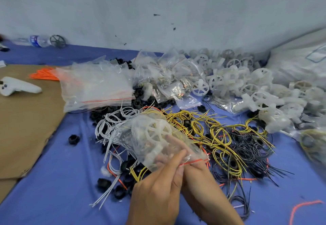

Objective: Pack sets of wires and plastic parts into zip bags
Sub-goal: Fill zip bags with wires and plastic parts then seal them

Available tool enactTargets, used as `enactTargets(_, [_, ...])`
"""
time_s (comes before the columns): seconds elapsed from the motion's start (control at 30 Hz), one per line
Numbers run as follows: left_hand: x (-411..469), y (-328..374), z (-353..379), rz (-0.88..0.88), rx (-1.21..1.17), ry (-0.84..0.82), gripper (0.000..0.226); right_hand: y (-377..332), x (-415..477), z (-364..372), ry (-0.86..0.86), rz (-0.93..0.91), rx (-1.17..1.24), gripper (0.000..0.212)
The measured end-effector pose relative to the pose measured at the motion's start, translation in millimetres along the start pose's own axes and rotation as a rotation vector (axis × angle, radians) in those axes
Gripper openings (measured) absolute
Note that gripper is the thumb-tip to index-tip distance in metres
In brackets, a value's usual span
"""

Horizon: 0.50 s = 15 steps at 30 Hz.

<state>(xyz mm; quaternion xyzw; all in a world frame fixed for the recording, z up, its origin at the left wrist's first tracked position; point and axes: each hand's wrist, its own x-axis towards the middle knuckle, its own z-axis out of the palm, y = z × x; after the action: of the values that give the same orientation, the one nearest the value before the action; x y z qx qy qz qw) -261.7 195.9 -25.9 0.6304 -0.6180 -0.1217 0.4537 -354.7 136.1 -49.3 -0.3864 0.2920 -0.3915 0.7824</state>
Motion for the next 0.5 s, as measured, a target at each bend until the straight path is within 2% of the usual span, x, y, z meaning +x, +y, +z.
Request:
enactTargets(0.1, [-1,-2,-3,-0.033,0.000,0.000,0.038,-1,14,16,0.047,-0.027,0.049,0.040])
enactTargets(0.23, [-3,-7,-1,-0.054,0.009,0.004,0.043,-7,24,26,0.067,-0.057,0.059,0.037])
enactTargets(0.3, [-4,-10,2,-0.062,0.005,0.010,0.044,-7,29,29,0.108,-0.062,0.059,0.053])
enactTargets(0.33, [-4,-11,3,-0.067,0.008,0.011,0.043,-5,31,29,0.129,-0.074,0.011,0.059])
enactTargets(0.37, [-4,-12,3,-0.072,0.010,0.009,0.041,-3,32,29,0.161,-0.087,-0.062,0.055])
enactTargets(0.43, [-5,-16,4,-0.087,0.002,-0.004,0.039,2,31,23,0.237,-0.076,-0.269,0.038])
enactTargets(0.5, [-4,-20,3,-0.100,0.007,-0.002,0.040,6,27,15,0.262,-0.064,-0.532,0.032])
